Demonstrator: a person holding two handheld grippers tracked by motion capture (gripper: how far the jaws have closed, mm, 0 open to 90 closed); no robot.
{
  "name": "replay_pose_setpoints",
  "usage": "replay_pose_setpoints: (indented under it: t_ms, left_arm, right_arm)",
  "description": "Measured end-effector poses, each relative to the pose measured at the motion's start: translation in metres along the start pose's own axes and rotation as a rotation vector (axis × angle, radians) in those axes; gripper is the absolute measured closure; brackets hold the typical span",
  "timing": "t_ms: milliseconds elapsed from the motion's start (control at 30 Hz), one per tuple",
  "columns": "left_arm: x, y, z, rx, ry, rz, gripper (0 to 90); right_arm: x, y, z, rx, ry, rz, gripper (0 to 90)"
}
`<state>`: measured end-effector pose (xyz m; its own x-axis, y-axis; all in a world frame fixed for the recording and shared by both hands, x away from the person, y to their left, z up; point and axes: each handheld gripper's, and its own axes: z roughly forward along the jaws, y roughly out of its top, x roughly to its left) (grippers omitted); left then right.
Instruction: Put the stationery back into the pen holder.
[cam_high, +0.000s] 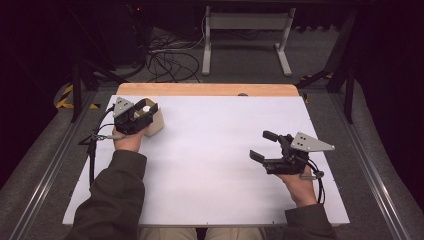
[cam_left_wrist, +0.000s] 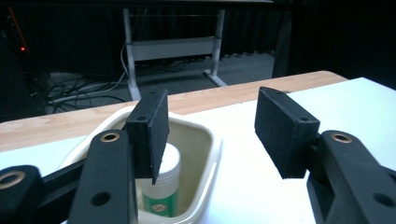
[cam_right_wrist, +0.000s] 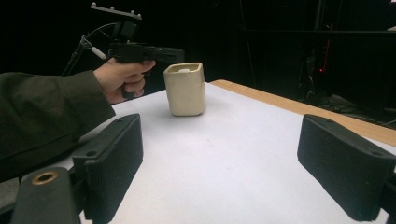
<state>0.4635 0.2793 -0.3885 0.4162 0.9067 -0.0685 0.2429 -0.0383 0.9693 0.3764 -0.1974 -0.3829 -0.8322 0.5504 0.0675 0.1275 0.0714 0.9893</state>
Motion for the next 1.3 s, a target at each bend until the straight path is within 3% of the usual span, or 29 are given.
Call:
replay_pose_setpoints:
  t_ms: [533, 767, 1300]
  left_arm:
    - [-0.024, 0.01, -0.015, -0.039, -0.071, 0.022, 27.3]
    - [-0.035, 0.012, -0.023, -0.044, -0.104, 0.04, 22.9]
    - [-0.05, 0.008, -0.047, -0.079, -0.158, 0.029, 15.4]
  right_arm:
    - [0.0, 0.0, 0.0, 0.003, -0.006, -0.001, 15.0]
    - [0.0, 0.0, -0.001, 0.003, -0.009, -0.002, 15.0]
    - [0.0, 0.0, -0.001, 0.003, -0.013, -0.002, 15.0]
